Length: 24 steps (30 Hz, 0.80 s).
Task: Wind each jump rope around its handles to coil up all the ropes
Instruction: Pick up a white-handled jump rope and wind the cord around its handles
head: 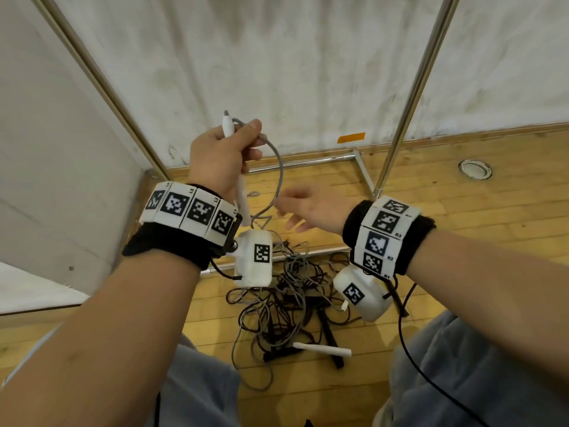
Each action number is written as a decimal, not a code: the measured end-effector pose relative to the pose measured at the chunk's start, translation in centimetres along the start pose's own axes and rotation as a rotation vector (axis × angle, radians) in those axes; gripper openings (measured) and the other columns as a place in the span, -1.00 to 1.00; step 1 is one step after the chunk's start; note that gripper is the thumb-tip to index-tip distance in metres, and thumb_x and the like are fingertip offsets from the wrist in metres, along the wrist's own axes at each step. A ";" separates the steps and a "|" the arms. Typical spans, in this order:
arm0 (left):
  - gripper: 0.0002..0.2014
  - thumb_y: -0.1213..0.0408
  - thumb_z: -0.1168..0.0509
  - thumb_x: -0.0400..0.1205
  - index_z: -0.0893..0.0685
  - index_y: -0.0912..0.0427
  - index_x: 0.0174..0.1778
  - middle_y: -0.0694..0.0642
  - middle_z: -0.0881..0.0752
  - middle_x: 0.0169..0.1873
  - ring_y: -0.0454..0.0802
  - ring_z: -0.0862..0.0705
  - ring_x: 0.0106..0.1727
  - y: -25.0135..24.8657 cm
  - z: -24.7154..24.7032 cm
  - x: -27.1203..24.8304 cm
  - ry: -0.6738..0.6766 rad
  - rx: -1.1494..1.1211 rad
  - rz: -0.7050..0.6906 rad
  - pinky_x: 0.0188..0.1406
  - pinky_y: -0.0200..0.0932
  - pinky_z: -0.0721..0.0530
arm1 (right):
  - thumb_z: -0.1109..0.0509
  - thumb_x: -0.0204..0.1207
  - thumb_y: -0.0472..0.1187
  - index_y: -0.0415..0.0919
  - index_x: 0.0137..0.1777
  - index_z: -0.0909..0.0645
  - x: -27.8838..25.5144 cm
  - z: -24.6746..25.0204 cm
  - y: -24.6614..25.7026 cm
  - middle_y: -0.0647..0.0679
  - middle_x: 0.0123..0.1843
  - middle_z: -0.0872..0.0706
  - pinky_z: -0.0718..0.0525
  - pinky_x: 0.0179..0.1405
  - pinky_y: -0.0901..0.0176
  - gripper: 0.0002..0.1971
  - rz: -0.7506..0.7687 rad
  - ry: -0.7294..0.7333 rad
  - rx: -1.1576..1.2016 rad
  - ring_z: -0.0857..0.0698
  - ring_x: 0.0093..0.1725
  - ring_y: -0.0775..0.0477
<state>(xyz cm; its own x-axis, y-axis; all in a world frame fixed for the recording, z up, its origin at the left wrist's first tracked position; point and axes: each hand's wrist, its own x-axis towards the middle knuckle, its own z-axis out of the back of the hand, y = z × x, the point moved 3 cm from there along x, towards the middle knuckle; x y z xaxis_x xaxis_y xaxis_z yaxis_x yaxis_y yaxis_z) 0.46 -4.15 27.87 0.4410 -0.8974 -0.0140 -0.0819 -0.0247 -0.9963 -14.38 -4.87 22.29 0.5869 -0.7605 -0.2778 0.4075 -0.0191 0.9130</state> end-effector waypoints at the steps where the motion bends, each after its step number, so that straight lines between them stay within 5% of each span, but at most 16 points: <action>1: -0.85 0.25 -0.43 0.58 -0.69 0.16 -0.30 -0.02 -0.76 -0.44 -0.18 -0.61 -0.52 0.0 -0.1 -0.1 0.017 -0.017 0.014 -0.57 -0.33 -0.44 | -0.36 0.55 -0.02 -0.14 0.11 -0.55 0.2 0.3 0.2 0.00 -0.07 -0.69 -0.72 -0.23 0.20 -0.75 0.025 -0.049 0.011 -0.74 -0.17 0.04; 4: -0.86 0.26 -0.42 0.58 -0.69 0.16 -0.28 0.00 -0.77 -0.41 -0.18 -0.61 -0.52 -0.2 -0.4 -0.4 0.075 -0.043 0.036 -0.59 -0.34 -0.44 | -0.37 0.56 -0.07 -0.14 0.07 -0.59 0.3 0.5 0.7 0.04 -0.14 -0.72 -0.71 -0.31 0.21 -0.81 0.085 -0.091 0.074 -0.73 -0.22 0.07; 6: -0.87 0.26 -0.40 0.60 -0.68 0.17 -0.25 -0.01 -0.77 -0.40 -0.20 -0.62 -0.50 -0.4 -0.4 -0.4 0.088 -0.044 0.032 -0.58 -0.35 -0.44 | -0.33 0.60 -0.13 -0.15 -0.12 -0.66 0.1 -0.1 0.7 0.04 -0.24 -0.79 -0.70 -0.33 0.26 -0.86 0.059 0.038 0.077 -0.74 -0.25 0.08; 11: -0.88 0.25 -0.37 0.62 -0.66 0.17 -0.21 0.01 -0.77 -0.38 -0.19 -0.60 -0.48 -1.0 1.0 0.3 0.004 -0.089 -0.004 -0.59 -0.35 -0.41 | -0.29 0.63 -0.18 -0.17 -0.16 -0.62 -0.9 -1.4 -0.2 0.05 -0.26 -0.78 -0.71 -0.28 0.34 -0.84 -0.055 0.310 -0.041 -0.73 -0.22 0.13; 13: -0.82 0.11 -0.36 0.63 -0.68 0.15 -0.17 0.01 -0.78 -0.35 -0.16 -0.60 -0.48 -0.6 1.3 0.4 0.007 -0.032 0.009 -0.61 -0.33 -0.43 | -0.28 0.63 -0.17 -0.19 -0.18 -0.63 -1.0 -0.2 0.6 -0.02 -0.24 -0.79 -0.74 -0.26 0.31 -0.81 -0.028 0.211 -0.025 -0.74 -0.29 0.10; 17: -0.67 -0.13 -0.38 0.50 -0.75 0.09 -0.17 -0.01 -0.81 -0.25 -0.14 -0.58 -0.40 0.8 -0.2 -0.6 0.222 0.245 0.045 -0.57 -0.28 -0.44 | -0.27 0.64 -0.22 -0.28 -0.21 -0.59 -0.9 3.5 3.2 -0.13 -0.32 -0.76 -0.71 -0.39 0.30 -0.78 0.071 -0.119 0.537 -0.74 -0.41 0.07; 21: -0.91 0.13 -0.47 0.49 -0.81 0.01 -0.31 0.09 -0.79 -0.18 -0.16 -0.57 -0.29 2.3 -2.7 -2.7 0.531 0.398 0.067 -0.50 -0.24 -0.47 | -0.25 0.65 -0.19 -0.26 -0.24 -0.55 -1.6 5.5 4.3 -0.10 -0.39 -0.73 -0.64 -0.49 0.37 -0.76 0.111 -0.295 0.759 -0.69 -0.48 0.09; 24: -0.87 0.33 -0.41 0.55 -0.79 0.05 -0.27 0.03 -0.78 -0.25 -0.22 -0.58 -0.35 3.3 -3.7 -3.5 0.563 0.477 0.069 -0.48 -0.26 -0.48 | -0.26 0.65 -0.19 -0.28 -0.22 -0.54 -2.1 6.7 4.7 -0.09 -0.44 -0.74 -0.66 -0.48 0.39 -0.77 0.128 -0.345 0.862 -0.72 -0.46 0.08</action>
<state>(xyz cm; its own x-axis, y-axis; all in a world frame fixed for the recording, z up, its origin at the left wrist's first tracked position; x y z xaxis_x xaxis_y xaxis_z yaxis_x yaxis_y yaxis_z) -4.71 -2.70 24.91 -0.0870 -0.9832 -0.1602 0.3608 0.1188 -0.9250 -18.41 -7.70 29.18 0.2956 -0.9378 -0.1821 -0.3858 -0.2916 0.8753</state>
